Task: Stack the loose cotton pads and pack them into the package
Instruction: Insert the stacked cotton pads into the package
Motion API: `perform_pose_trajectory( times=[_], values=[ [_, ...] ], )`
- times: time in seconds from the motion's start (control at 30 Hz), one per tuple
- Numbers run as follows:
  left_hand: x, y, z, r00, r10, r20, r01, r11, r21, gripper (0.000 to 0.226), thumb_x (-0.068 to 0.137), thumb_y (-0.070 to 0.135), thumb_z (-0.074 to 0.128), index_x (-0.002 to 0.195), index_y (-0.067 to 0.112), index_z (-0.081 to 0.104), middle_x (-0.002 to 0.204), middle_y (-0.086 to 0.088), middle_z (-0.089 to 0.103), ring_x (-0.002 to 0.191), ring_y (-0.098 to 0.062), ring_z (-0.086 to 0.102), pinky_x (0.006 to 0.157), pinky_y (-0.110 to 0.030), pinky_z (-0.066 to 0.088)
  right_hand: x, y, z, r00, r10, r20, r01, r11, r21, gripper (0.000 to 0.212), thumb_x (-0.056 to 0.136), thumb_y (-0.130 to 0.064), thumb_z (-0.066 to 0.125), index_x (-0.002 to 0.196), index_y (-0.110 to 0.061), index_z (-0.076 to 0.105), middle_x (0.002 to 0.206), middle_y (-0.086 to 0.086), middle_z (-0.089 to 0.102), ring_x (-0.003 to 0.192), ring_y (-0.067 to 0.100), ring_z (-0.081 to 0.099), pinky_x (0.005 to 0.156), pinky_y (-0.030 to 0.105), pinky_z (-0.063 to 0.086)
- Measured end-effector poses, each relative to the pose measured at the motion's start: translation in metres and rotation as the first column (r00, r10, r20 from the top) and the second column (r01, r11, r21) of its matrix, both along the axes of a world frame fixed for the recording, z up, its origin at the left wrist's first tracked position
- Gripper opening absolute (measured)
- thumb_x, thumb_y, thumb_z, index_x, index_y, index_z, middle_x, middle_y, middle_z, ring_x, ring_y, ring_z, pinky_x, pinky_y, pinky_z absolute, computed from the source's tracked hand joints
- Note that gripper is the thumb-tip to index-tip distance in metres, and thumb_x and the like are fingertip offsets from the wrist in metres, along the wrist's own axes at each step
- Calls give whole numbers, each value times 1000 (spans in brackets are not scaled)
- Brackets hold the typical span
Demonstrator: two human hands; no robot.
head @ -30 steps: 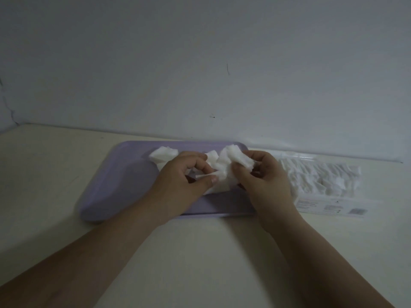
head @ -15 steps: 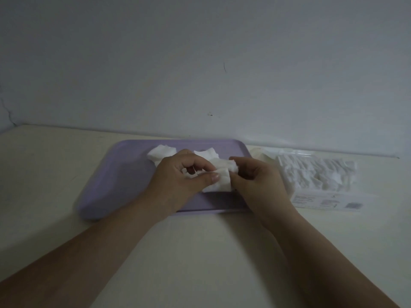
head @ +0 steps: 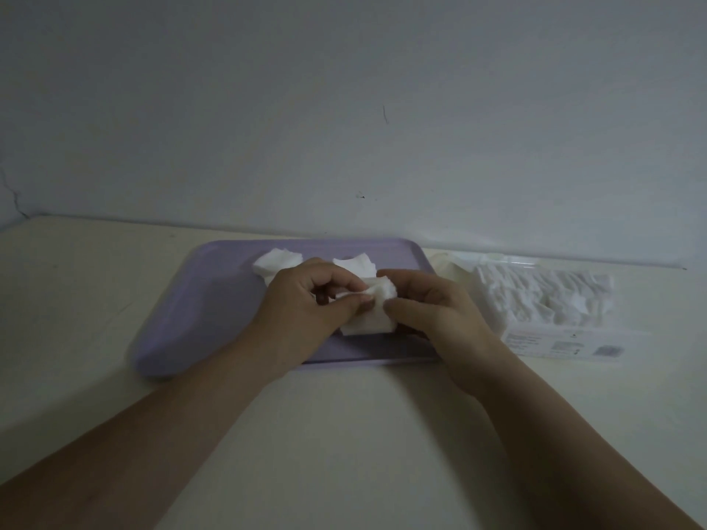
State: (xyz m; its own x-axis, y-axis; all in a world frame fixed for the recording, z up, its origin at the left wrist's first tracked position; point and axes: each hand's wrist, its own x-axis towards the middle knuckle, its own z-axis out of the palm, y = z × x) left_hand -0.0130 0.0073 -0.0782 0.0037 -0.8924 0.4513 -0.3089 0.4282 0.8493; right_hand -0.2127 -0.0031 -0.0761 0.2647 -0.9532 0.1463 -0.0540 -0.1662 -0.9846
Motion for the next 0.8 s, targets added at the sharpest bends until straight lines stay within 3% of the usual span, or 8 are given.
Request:
perform_pose_trajectory(
  times=[0.07,0.17,0.3,0.43,0.53,0.6,0.67,0.8],
  values=[
    [-1,1,1,1000,-3,-22,4,1000,19,11,80,11,85,86,19,80,72,10,61,62,-3,50,63,-14,43,1,2,1,999,7,-33,-7,1000,-11,49,77,-16,84,124,-11,70,115,13,77,114,35,70,101,48,56],
    [4,-5,3,999,47,4,-48,998,39,11,89,14,77,93,24,79,87,6,75,76,-12,65,70,-19,50,5,4,-1,974,-197,-116,186,977,-101,40,80,-10,87,116,-19,71,104,5,79,98,22,75,95,47,60],
    [21,-17,2,942,213,258,-233,971,49,11,94,20,70,102,26,72,98,10,70,81,-7,66,76,-22,49,4,1,0,868,-478,-136,456,875,-163,56,85,-8,72,136,-24,58,114,-2,69,95,11,66,90,30,55],
    [20,-17,-4,834,192,518,-279,955,96,32,89,49,68,107,23,72,103,3,65,91,-16,64,84,-32,52,7,4,2,863,-466,-195,434,882,-182,58,85,-5,70,138,-21,55,104,-18,61,87,-8,59,75,3,45],
    [14,-16,-2,732,187,655,-287,957,47,41,80,63,63,93,25,71,88,6,53,91,-22,58,77,-36,50,8,3,0,864,-442,-239,400,893,-206,49,86,-8,72,132,-19,60,99,-24,60,82,-18,59,73,0,45],
    [11,-14,-2,693,163,702,-287,956,61,38,81,60,67,97,26,70,90,7,47,101,-24,53,84,-37,48,8,2,-1,860,-442,-253,397,893,-210,45,87,-10,73,129,-21,62,96,-24,61,80,-20,58,71,1,45],
    [9,-9,0,704,138,697,-284,954,99,40,80,59,72,102,26,66,97,6,50,104,-22,48,90,-38,46,7,2,-1,855,-453,-252,409,888,-210,44,87,-12,73,129,-20,62,97,-22,62,83,-13,60,72,4,44],
    [9,-6,2,879,63,473,-169,968,185,25,78,29,82,84,24,58,81,1,65,77,-22,60,70,-35,49,6,-1,-2,838,-493,-235,447,866,-225,44,87,-14,74,129,-20,62,98,-19,64,83,-8,59,68,2,42]
  ],
)
